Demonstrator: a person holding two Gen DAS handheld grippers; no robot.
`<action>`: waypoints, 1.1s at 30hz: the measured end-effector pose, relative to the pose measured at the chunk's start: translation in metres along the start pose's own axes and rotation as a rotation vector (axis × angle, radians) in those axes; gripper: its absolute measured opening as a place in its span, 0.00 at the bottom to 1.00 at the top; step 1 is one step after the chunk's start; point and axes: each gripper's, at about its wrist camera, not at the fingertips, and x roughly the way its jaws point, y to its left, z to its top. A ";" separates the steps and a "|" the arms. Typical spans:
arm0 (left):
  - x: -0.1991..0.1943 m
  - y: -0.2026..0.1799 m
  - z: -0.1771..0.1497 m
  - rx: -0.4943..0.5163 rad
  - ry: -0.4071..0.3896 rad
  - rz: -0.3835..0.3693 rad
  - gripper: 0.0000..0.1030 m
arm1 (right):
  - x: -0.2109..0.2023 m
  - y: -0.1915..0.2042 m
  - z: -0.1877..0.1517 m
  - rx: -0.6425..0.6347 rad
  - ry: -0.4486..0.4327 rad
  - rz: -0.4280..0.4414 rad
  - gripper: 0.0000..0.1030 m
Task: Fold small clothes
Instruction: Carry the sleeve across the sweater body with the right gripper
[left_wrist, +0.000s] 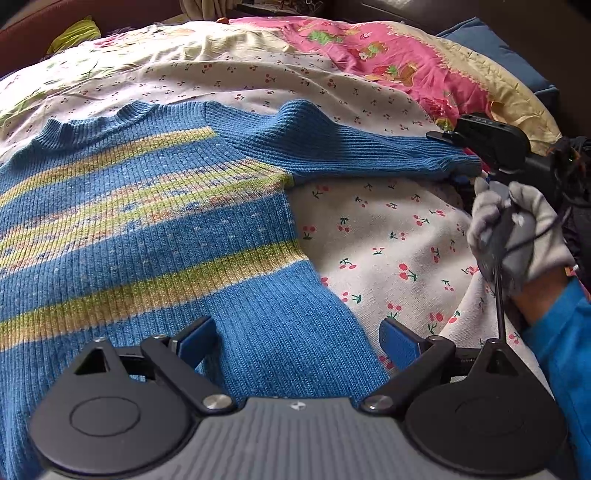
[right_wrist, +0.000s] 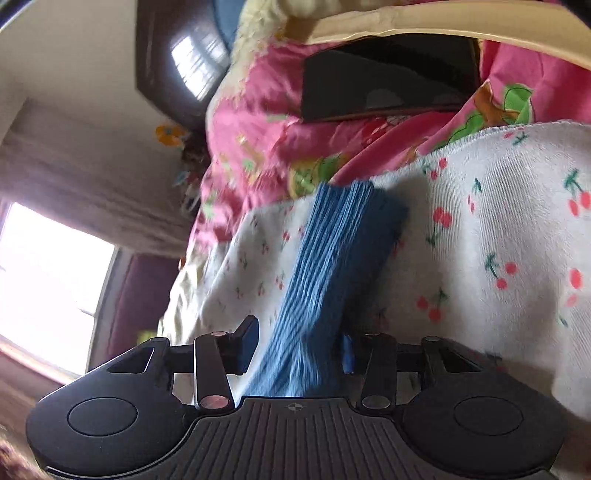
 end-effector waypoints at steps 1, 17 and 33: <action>0.000 0.000 0.000 0.000 0.000 -0.001 1.00 | 0.003 0.001 0.002 0.010 -0.007 -0.007 0.31; -0.058 0.076 -0.021 -0.137 -0.109 0.049 1.00 | -0.002 0.206 -0.126 -0.534 0.216 0.257 0.11; -0.096 0.179 -0.081 -0.371 -0.170 0.142 1.00 | 0.016 0.259 -0.398 -1.227 0.573 0.336 0.09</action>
